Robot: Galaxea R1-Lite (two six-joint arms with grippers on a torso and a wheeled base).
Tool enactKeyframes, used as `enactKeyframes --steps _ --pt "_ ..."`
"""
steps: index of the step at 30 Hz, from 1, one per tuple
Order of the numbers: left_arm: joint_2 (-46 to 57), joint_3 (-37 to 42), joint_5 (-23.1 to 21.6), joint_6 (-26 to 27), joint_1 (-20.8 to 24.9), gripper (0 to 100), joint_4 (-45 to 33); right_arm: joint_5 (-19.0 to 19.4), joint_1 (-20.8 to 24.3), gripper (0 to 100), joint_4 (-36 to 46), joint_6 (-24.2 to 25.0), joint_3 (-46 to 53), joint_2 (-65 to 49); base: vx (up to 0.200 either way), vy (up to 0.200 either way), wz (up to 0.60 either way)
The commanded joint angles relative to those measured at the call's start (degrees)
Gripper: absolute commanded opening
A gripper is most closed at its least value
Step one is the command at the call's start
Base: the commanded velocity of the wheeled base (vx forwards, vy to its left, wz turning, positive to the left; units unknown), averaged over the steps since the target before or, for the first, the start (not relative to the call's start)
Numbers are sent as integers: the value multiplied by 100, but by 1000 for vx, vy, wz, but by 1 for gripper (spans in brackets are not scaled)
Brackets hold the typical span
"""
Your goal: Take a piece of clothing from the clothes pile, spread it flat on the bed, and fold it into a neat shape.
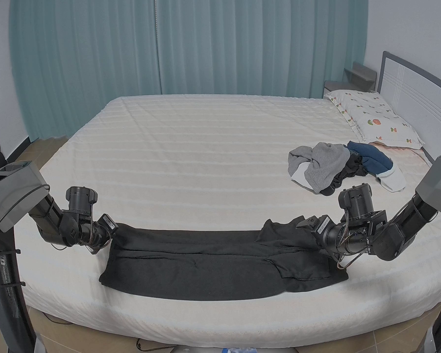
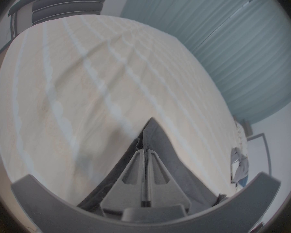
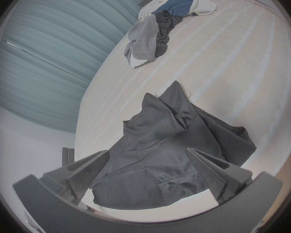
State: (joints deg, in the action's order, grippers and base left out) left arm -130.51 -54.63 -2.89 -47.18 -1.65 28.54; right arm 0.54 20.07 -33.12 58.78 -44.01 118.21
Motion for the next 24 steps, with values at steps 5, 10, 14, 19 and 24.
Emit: enactKeyframes --steps 5,10,14,19,24 --pt "307 -4 25 -547 77 0 460 -273 50 100 16 37 -152 378 0 0 0" --pt "509 -13 16 -855 147 0 468 -282 59 100 104 37 -170 440 0 0 0" --pt "624 -13 16 -1039 165 0 477 -379 50 100 254 81 -310 554 0 0 0" --pt "676 -101 16 -1329 165 0 495 -484 41 100 298 283 -521 694 0 0 0" --pt "685 -127 -27 -1479 165 0 504 -660 15 100 482 318 -881 923 0 0 0"
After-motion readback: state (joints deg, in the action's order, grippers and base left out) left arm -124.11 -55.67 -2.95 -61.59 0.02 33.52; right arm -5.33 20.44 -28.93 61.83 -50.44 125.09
